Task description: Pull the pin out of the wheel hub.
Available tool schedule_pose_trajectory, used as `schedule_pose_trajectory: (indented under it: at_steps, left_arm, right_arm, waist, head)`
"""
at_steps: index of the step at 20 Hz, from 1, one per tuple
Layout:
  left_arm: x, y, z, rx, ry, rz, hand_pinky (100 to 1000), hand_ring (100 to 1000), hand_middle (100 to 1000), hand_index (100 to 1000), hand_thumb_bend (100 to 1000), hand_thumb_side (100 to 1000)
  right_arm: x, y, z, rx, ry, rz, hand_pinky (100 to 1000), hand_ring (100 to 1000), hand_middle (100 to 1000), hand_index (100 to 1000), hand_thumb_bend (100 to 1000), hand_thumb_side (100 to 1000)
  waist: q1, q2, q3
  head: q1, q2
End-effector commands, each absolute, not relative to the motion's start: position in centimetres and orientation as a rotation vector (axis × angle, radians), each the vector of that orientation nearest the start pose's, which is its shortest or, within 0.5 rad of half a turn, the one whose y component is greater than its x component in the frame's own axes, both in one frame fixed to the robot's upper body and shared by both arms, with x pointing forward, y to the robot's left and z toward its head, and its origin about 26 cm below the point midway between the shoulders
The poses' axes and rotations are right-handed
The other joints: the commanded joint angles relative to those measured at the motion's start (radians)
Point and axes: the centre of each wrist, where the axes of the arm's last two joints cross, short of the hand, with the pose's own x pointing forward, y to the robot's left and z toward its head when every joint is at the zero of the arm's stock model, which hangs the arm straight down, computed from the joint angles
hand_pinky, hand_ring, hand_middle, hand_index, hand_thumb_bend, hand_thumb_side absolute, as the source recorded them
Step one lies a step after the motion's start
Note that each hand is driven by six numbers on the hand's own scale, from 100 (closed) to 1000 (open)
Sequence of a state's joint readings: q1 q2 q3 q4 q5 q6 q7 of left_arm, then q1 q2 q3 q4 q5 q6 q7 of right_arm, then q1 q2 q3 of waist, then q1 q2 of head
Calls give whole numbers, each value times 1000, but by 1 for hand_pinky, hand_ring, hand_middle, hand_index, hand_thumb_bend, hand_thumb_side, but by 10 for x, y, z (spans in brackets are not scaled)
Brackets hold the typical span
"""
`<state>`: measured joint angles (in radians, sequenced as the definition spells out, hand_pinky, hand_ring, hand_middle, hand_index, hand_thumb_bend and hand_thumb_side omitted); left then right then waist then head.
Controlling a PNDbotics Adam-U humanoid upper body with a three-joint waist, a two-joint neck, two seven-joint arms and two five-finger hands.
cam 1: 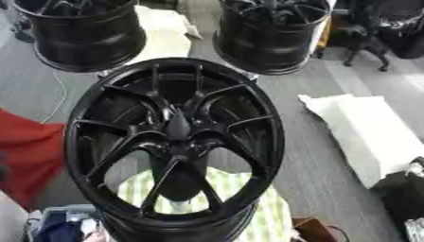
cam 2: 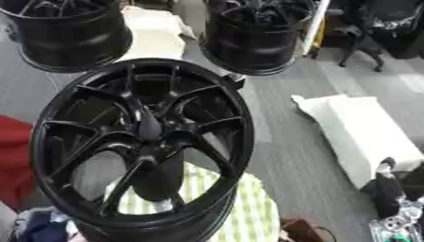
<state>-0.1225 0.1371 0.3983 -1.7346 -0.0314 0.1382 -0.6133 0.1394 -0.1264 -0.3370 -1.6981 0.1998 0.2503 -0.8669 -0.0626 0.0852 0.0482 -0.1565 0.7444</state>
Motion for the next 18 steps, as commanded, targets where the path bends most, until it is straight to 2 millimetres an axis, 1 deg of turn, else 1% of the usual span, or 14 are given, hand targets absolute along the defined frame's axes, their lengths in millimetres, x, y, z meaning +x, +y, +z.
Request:
schedule_pose_trajectory:
  at_steps: [1,4,6,10,15,18]
  left_arm:
    - [284,365,85,-10,-1677,-372,586,563,577,800,100,589]
    - [285,366,78,15,-1663,-383,586,564,575,796,100,590]
    - [286,366,71,30,-1654,-398,583,560,572,790,100,583]
    - [288,367,57,43,-1649,-413,581,558,569,785,100,586]
    - [289,366,41,57,-1652,-453,575,551,562,777,100,582]
    - [291,366,32,67,-1647,-466,570,543,554,769,100,573]
  right_arm:
    - [222,-373,13,-1330,-1215,-702,119,393,761,695,358,160]
    - [225,-370,6,-1295,-1226,-720,112,388,757,690,354,153]
    - [227,-366,-2,-1265,-1222,-727,106,383,752,683,353,151]
    - [228,-364,-18,-1216,-1209,-744,102,379,748,678,359,150]
    - [228,-366,-28,-1216,-1183,-713,100,373,745,679,363,157]
    - [228,-365,-27,-1231,-1163,-688,100,371,743,678,364,160]
  waist:
    - [5,-5,-3]
    - [7,-1,-5]
    - [9,0,-3]
    - [13,3,-5]
    - [10,1,-5]
    - [9,1,-1]
  head:
    - [8,-12]
    - [11,-16]
    - [10,-15]
    - [10,-25]
    - [7,-24]
    - [9,-23]
